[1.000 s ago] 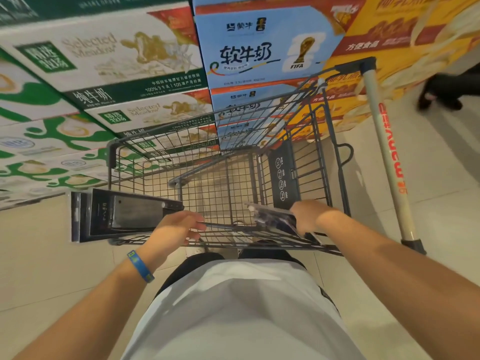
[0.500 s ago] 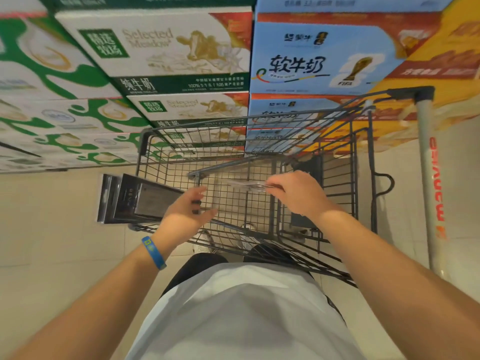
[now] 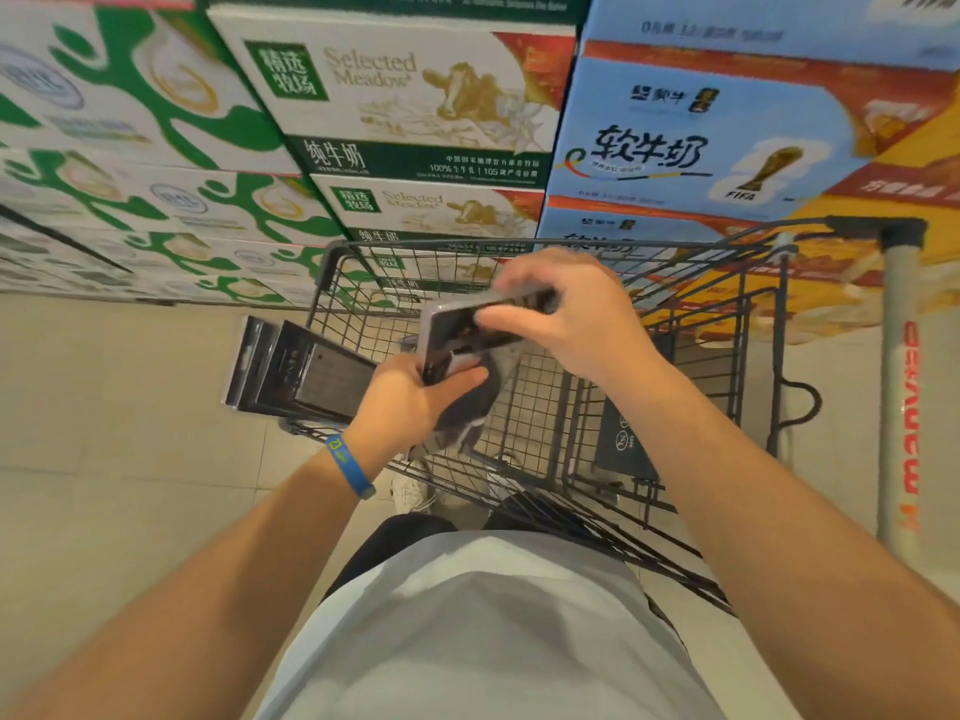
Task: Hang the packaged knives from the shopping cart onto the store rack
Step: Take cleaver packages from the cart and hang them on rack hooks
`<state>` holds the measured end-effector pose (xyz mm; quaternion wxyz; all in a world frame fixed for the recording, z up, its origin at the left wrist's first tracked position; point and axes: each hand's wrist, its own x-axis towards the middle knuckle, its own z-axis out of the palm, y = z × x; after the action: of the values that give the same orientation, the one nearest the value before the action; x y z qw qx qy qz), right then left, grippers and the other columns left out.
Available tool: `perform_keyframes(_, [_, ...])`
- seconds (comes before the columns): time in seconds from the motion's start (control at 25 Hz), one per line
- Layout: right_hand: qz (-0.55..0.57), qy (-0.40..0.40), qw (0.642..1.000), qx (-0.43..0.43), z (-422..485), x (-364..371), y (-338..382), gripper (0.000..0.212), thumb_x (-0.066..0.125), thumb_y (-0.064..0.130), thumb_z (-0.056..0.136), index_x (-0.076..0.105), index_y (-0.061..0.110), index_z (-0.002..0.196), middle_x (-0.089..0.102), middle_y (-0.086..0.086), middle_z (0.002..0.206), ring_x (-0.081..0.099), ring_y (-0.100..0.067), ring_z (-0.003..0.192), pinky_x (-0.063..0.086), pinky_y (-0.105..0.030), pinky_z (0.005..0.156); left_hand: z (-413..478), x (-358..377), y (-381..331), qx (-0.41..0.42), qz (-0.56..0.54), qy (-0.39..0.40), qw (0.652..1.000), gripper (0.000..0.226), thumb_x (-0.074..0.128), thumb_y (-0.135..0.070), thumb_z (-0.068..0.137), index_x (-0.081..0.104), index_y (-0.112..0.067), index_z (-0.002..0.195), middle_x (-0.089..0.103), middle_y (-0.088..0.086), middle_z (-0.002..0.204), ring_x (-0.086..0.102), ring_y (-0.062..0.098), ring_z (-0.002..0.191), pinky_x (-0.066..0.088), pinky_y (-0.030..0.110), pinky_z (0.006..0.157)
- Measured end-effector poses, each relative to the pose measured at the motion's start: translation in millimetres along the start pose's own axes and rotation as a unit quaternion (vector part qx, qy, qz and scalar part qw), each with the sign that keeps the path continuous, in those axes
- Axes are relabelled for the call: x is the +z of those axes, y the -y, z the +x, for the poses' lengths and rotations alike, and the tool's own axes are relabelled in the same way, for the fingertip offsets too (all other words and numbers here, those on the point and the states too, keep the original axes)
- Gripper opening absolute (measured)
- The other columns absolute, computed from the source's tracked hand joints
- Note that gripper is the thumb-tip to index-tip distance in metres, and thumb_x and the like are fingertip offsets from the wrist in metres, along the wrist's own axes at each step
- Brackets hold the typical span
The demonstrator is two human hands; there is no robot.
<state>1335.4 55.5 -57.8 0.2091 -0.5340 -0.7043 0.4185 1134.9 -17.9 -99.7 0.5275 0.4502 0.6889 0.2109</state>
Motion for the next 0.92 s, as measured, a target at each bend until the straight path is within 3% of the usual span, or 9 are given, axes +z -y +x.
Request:
perform_keyframes(0.12, [0.138, -0.019, 0.977, 0.160, -9, 15, -23, 0.099, 0.076, 0.076, 0.060, 0.046, 0.036, 0.146, 0.053, 0.013, 0.140, 0.053, -0.010, 0.122, 0.047, -0.031, 0.095, -1, -6, -6, -0.002, -0.198, -0.041, 0.979, 0.029, 0.071, -0.022, 0.089, 0.072, -0.013, 0.116, 0.073, 0.007, 0.113, 0.068, 0.024, 0.108, 0.054, 0.039, 0.096])
perform_keyframes(0.16, [0.152, 0.006, 0.972, 0.180, -14, 25, -31, 0.104, 0.078, 0.074, 0.061, 0.040, 0.037, 0.150, 0.049, 0.013, 0.147, 0.050, -0.008, 0.128, 0.044, -0.030, 0.098, -1, -8, -8, 0.005, -0.247, -0.055, 0.968, 0.029, 0.070, -0.019, 0.090, 0.071, -0.011, 0.118, 0.073, 0.009, 0.115, 0.068, 0.025, 0.110, 0.054, 0.042, 0.098])
perform_keyframes(0.28, [0.169, 0.063, 0.973, 0.143, -14, 52, -41, 0.073, 0.081, 0.074, 0.061, 0.056, 0.050, 0.125, 0.062, 0.031, 0.127, 0.057, 0.013, 0.111, 0.045, -0.020, 0.090, 2, -10, -8, -0.008, -0.369, -0.065, 0.927, 0.027, 0.073, -0.024, 0.088, 0.074, -0.013, 0.113, 0.073, 0.011, 0.116, 0.068, 0.029, 0.110, 0.053, 0.050, 0.097])
perform_keyframes(0.4, [0.204, 0.050, 0.970, 0.122, 0, 63, -47, 0.056, 0.082, 0.076, 0.058, 0.067, 0.029, 0.086, 0.071, 0.009, 0.080, 0.066, -0.006, 0.072, 0.049, -0.023, 0.063, -1, -9, 3, -0.031, -0.418, -0.030, 0.907, 0.028, 0.071, -0.027, 0.090, 0.072, -0.016, 0.116, 0.072, 0.010, 0.118, 0.069, 0.029, 0.110, 0.055, 0.050, 0.093])
perform_keyframes(0.56, [0.207, 0.068, 0.972, 0.092, 5, 81, -54, 0.058, 0.081, 0.068, 0.069, 0.063, 0.016, 0.086, 0.065, -0.021, 0.084, 0.058, -0.019, 0.069, 0.043, -0.036, 0.062, -7, -16, 27, -0.036, -0.427, -0.021, 0.903, 0.033, 0.069, -0.026, 0.092, 0.065, -0.014, 0.122, 0.071, 0.006, 0.121, 0.067, 0.025, 0.113, 0.055, 0.045, 0.095])
perform_keyframes(0.64, [0.213, 0.058, 0.969, 0.108, 2, 89, -54, 0.045, 0.077, 0.064, 0.074, 0.067, 0.023, 0.087, 0.068, -0.003, 0.080, 0.061, -0.015, 0.068, 0.046, -0.031, 0.062, -10, -32, 45, -0.028, -0.339, -0.067, 0.938, 0.032, 0.071, -0.034, 0.089, 0.066, -0.020, 0.118, 0.072, 0.002, 0.117, 0.067, 0.020, 0.112, 0.057, 0.038, 0.094])
perform_keyframes(0.72, [0.224, 0.057, 0.965, 0.126, -3, 91, -55, 0.033, 0.073, 0.067, 0.077, 0.071, 0.037, 0.091, 0.075, 0.011, 0.089, 0.070, -0.007, 0.078, 0.056, -0.028, 0.069, -14, -55, 72, -0.039, -0.139, -0.191, 0.971, 0.031, 0.066, -0.041, 0.092, 0.066, -0.023, 0.117, 0.071, -0.007, 0.110, 0.068, 0.012, 0.105, 0.056, 0.029, 0.090])
perform_keyframes(0.8, [0.237, 0.056, 0.959, 0.141, -10, 91, -59, 0.032, 0.071, 0.067, 0.080, 0.073, 0.042, 0.099, 0.076, 0.012, 0.104, 0.072, -0.009, 0.097, 0.060, -0.041, 0.086, -14, -80, 103, -0.058, 0.086, -0.302, 0.948, 0.033, 0.058, -0.032, 0.097, 0.064, -0.014, 0.124, 0.067, 0.004, 0.119, 0.066, 0.022, 0.106, 0.052, 0.029, 0.087])
perform_keyframes(0.92, [0.231, 0.047, 0.959, 0.158, -19, 95, -64, 0.034, 0.068, 0.067, 0.081, 0.072, 0.042, 0.104, 0.075, 0.015, 0.111, 0.068, -0.012, 0.110, 0.054, -0.047, 0.099, -3, -102, 134, -0.084, 0.245, -0.283, 0.923, 0.040, 0.054, -0.020, 0.097, 0.054, 0.002, 0.131, 0.048, 0.019, 0.143, 0.051, 0.038, 0.124, 0.047, 0.041, 0.098])
